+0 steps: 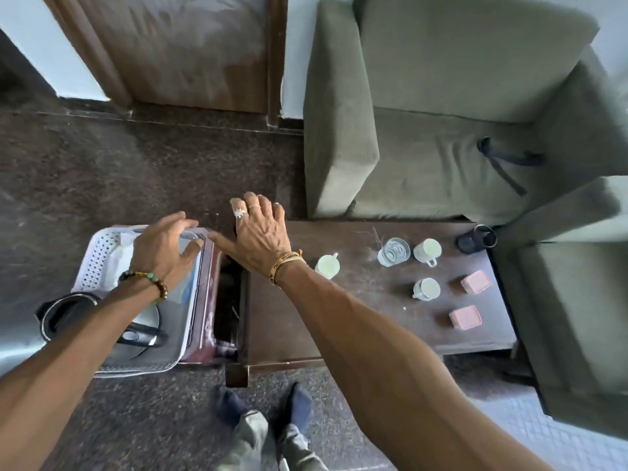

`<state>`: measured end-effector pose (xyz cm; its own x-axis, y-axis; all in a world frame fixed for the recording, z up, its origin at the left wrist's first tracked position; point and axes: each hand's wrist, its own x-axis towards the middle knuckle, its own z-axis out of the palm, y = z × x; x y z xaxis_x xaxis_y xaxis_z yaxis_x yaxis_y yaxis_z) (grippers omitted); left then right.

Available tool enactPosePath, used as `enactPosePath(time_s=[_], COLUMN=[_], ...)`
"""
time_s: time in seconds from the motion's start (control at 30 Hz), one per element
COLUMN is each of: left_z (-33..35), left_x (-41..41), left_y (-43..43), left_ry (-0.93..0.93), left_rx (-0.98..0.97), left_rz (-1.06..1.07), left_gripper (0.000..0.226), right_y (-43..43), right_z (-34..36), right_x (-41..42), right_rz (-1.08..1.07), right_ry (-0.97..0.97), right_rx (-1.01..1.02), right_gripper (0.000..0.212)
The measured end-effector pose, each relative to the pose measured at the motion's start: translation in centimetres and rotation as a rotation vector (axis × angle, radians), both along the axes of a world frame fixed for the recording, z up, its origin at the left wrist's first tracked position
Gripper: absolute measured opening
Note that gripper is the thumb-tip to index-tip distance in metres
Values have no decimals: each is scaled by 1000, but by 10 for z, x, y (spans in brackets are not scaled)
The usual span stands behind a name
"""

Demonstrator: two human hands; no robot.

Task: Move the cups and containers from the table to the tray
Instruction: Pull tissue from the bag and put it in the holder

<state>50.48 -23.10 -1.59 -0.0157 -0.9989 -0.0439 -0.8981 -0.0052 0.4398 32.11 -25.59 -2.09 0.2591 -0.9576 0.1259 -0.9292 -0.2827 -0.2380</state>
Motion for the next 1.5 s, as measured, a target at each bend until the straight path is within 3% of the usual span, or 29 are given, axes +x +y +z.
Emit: enactPosePath(time_s=[0.23, 0.47, 0.77, 1.03, 1.17, 1.37, 1.5], left_z=[-3, -7, -22, -64, -93, -130, -147], left_x=[-18, 5, 93, 136, 149, 158, 161], left_y=[11, 21, -13, -54, -73, -97, -108], left_ry=[-36, -8, 43, 20, -33, 56, 101], left_rx=[6, 38, 282, 534, 655, 761, 772], left_rz=[17, 141, 330, 314, 315, 426, 522], left_gripper=[34, 32, 39, 43, 50, 46, 51], right_y=[3, 1, -21, -40, -51, -61, -62], right_z=[9, 4, -26, -76, -104, -145, -165], right_x=[-24, 9, 85, 137, 159, 195, 209], right_rz=[12, 103, 142, 45, -102, -482, -675], right_ry=[-4, -32, -15, -90, -181, -437, -514], right_rx=[43, 61, 307, 586, 745, 937, 916], right_gripper=[76, 66, 60, 49, 45, 48, 16])
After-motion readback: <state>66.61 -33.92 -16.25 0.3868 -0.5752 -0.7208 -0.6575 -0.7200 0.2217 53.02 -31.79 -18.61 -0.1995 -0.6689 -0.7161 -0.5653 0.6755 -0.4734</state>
